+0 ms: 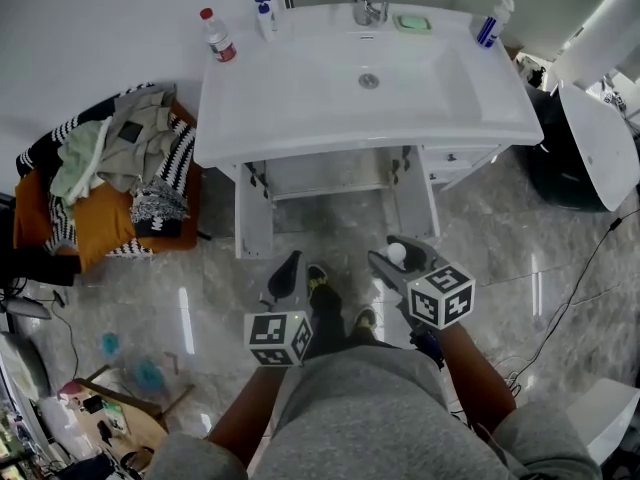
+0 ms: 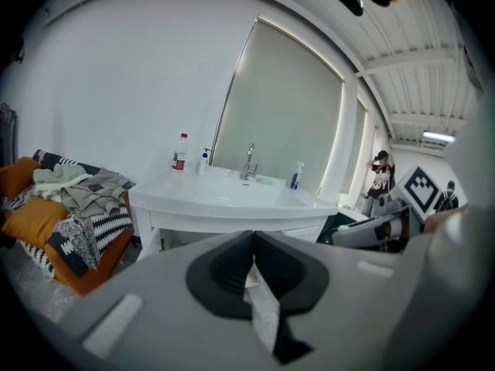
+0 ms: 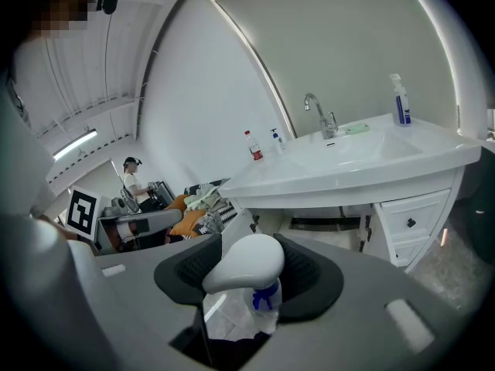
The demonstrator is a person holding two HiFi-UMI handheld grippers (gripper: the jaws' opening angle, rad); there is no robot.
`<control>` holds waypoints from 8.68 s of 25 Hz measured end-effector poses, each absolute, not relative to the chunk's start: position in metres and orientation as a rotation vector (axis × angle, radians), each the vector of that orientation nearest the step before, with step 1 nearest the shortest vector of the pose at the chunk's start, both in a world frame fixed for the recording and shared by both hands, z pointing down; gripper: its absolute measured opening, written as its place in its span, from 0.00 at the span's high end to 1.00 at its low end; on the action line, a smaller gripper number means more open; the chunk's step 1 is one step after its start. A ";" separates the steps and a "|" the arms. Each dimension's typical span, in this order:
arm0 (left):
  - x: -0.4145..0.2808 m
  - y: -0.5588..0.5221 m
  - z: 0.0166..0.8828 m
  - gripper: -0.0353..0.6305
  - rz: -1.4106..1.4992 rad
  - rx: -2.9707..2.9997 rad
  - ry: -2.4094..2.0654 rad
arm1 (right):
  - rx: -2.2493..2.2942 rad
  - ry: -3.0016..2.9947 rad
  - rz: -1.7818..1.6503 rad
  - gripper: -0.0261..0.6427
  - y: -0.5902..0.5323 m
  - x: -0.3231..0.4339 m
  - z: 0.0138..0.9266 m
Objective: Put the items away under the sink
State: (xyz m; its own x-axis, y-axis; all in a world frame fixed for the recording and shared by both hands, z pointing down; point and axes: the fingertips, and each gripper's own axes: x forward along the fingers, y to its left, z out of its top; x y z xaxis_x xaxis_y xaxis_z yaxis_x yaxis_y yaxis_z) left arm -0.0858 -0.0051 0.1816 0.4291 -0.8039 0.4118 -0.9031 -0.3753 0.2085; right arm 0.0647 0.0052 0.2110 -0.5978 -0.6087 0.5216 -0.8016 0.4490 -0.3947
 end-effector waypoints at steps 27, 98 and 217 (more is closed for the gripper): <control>-0.113 -0.127 0.235 0.93 0.351 2.265 -1.291 | 1.328 -2.203 0.973 0.64 -0.111 0.043 0.262; -0.078 -0.275 0.703 0.93 0.198 2.218 -1.768 | 1.491 -2.309 0.599 0.64 -0.323 0.098 0.679; -0.095 0.020 0.122 0.93 0.289 2.455 -1.480 | 1.610 -2.306 0.364 0.96 0.046 0.075 0.109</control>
State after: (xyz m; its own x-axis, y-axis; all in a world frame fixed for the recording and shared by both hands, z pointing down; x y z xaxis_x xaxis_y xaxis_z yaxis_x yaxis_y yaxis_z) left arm -0.0954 0.0202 0.1223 0.4613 -0.8348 0.3006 -0.8865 -0.4475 0.1179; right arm 0.0750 0.0455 0.1094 -0.3238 -0.8634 0.3869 -0.9406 0.3379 -0.0333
